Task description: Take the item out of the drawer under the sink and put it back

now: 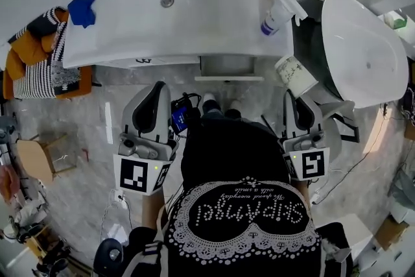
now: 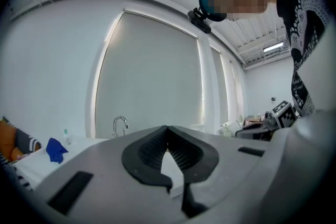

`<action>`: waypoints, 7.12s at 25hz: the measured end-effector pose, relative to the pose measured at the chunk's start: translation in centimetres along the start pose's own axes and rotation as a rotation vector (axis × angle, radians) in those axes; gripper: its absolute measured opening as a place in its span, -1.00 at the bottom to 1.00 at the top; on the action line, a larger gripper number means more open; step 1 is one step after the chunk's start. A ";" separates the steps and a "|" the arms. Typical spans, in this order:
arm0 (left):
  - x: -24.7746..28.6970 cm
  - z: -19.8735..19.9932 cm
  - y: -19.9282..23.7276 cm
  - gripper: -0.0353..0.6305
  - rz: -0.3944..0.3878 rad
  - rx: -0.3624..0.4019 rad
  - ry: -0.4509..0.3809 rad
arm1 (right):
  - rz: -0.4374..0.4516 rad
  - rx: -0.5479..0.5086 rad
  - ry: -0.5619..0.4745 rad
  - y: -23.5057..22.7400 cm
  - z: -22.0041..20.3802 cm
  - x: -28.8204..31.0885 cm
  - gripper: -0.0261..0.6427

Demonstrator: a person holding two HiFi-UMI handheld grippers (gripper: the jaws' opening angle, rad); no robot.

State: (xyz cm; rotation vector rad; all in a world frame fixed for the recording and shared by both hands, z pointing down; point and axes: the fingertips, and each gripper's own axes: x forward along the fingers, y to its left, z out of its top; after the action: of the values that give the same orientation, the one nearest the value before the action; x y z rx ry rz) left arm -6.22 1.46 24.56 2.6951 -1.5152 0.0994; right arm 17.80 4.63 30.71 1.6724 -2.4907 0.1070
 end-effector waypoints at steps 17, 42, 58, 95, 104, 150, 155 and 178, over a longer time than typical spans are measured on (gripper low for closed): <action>1.0 -0.8 -6.4 -0.88 -0.059 -0.050 0.004 | -0.015 0.010 0.010 -3.0 -2.3 -5.2 -0.84; -0.3 -0.6 -7.3 -0.88 -0.022 -0.059 -0.015 | 0.063 0.008 0.014 -1.3 -2.7 -5.2 -0.84; -0.3 -0.7 -7.9 -0.88 -0.048 -0.064 -0.012 | 0.066 0.008 0.016 -0.9 -2.8 -5.2 -0.84; -0.8 -1.2 -7.9 -0.88 -0.078 -0.083 -0.007 | 0.064 0.019 0.021 -0.8 -3.3 -5.3 -0.84; -1.0 -1.4 -7.9 -0.88 -0.079 -0.089 -0.004 | 0.071 0.012 0.024 -0.6 -3.5 -5.2 -0.84; -0.1 -1.3 -5.4 -0.88 -0.017 -0.115 0.007 | 0.105 -0.027 0.063 -0.7 -3.6 -2.4 -0.84; 0.5 -2.4 -5.4 -0.88 -0.047 -0.157 0.029 | 0.112 -0.032 0.084 0.5 -3.9 -1.2 -0.84; 0.3 -5.8 -1.5 -0.88 -0.058 -0.297 0.092 | 0.206 -0.556 0.391 7.3 -8.3 4.6 -0.84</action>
State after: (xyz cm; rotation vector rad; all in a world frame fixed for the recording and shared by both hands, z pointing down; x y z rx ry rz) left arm -4.96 2.44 30.30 2.4611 -1.3089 -0.0037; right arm 9.97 4.27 39.74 1.0550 -2.1237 -0.2015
